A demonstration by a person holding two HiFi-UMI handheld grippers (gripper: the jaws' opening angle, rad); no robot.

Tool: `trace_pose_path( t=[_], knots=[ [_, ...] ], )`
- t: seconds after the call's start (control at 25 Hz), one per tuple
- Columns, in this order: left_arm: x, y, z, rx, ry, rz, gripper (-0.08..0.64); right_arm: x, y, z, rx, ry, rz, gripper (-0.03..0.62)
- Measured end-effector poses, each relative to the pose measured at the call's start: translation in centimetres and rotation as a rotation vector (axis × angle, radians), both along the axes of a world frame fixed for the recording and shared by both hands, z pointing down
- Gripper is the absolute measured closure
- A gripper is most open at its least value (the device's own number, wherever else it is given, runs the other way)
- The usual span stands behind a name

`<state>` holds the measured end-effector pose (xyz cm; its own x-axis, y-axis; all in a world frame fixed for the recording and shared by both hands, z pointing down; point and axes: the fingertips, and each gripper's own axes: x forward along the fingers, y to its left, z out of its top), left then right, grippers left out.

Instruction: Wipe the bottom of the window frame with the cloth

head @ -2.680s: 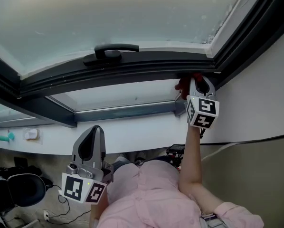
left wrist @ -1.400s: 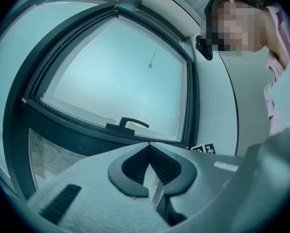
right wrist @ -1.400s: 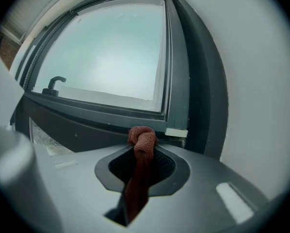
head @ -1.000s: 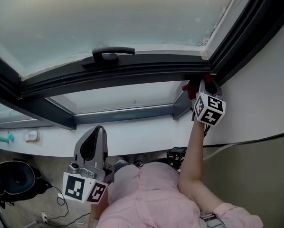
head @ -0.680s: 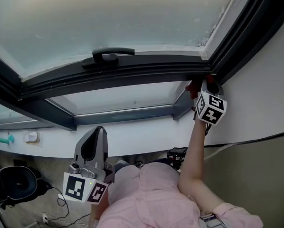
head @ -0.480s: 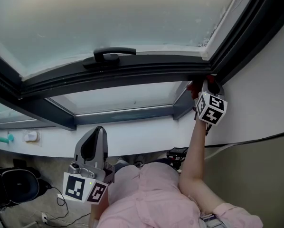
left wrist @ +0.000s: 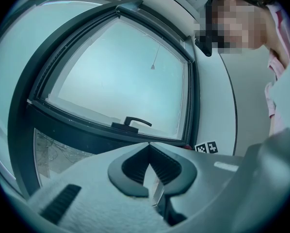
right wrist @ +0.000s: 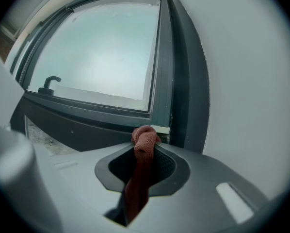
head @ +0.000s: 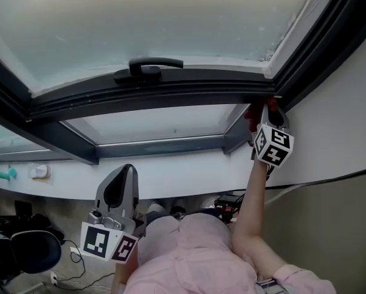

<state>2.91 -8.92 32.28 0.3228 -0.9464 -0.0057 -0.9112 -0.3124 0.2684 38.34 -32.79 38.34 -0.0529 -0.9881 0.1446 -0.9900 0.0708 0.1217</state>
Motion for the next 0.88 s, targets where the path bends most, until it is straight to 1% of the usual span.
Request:
trace_pose_path(
  t=[0.16, 0.36, 0.52, 0.6, 0.72, 0.88],
  knots=[
    [-0.8, 0.6, 0.5, -0.009, -0.003, 0.005, 0.559, -2.9, 3.7, -0.8, 0.046, -0.004, -0.087, 0.535],
    [-2.1, 1.7, 0.7, -0.003, 0.002, 0.030, 0.560, -8.5, 8.6, -2.4, 0.083, -0.025, -0.230, 0.534],
    [-3.8, 3.1, 0.5, 0.006, 0.012, 0.053, 0.560, -13.2, 12.3, -4.2, 0.115, -0.032, -0.326, 0.534],
    [-4.8, 4.1, 0.4, 0.004, 0.018, 0.069, 0.560, -15.2, 14.3, -4.7, 0.116, -0.041, -0.352, 0.534],
    [-6.8, 6.0, 0.1, -0.006, 0.015, 0.093, 0.560, -18.0, 17.3, -5.0, 0.097, -0.065, -0.366, 0.534],
    [-10.6, 9.4, -0.6, -0.008, 0.002, 0.106, 0.560, -22.1, 21.3, -5.1, 0.081, -0.085, -0.375, 0.532]
  ],
)
